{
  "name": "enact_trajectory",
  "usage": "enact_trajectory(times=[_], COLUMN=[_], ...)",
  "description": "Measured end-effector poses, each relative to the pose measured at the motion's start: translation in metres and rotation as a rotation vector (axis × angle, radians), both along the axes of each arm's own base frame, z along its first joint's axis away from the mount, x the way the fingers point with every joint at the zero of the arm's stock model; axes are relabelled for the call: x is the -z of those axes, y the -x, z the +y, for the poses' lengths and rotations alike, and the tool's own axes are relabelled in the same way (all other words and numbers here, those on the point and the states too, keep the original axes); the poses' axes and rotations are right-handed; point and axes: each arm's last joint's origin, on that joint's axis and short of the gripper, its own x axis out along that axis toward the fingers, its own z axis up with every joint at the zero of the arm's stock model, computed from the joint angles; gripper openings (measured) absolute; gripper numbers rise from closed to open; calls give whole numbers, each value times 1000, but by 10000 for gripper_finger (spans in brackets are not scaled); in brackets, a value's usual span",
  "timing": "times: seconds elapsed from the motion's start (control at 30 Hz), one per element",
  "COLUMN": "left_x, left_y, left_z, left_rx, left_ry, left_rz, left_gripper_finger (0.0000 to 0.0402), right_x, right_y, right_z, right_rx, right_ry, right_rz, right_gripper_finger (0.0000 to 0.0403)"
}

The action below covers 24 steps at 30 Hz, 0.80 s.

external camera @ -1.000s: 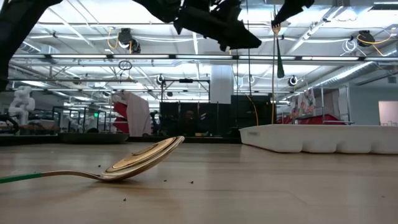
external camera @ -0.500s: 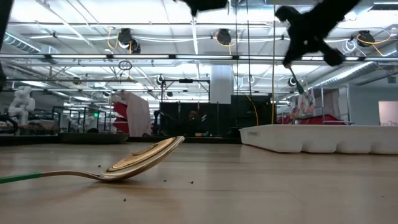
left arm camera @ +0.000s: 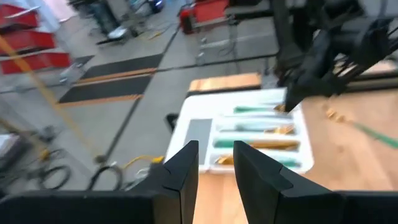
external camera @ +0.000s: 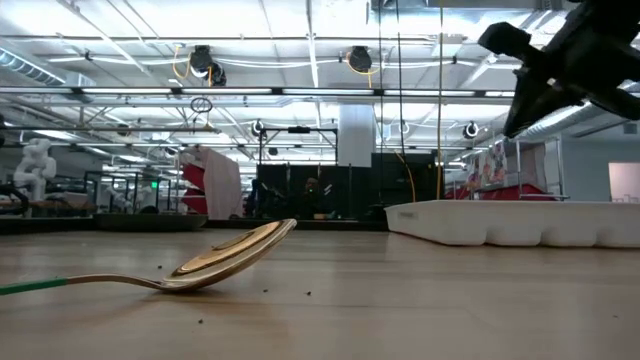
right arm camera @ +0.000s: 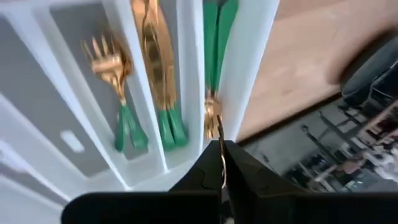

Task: Sort silverware
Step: Put the green fork into the silverware tray

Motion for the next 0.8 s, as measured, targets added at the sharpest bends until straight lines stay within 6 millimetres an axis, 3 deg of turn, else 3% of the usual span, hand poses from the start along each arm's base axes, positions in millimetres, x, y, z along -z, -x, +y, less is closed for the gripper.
enact_trajectory(times=[0.17,0.37,0.8], left_x=[-10,-17,-24], left_y=[39,73,110], left_z=[-12,-24,-38], left_rx=[-70,-83,-102], left_ry=[-41,-50,-16], left_rz=[25,12,-43], left_gripper_finger=[109,109,109], right_x=[9,22,46], right_y=[-8,-17,-2], right_z=[0,1,-7], right_rx=[38,59,54], right_ry=[-54,-79,-58], right_rz=[30,101,285], right_gripper_finger=[0,0,0])
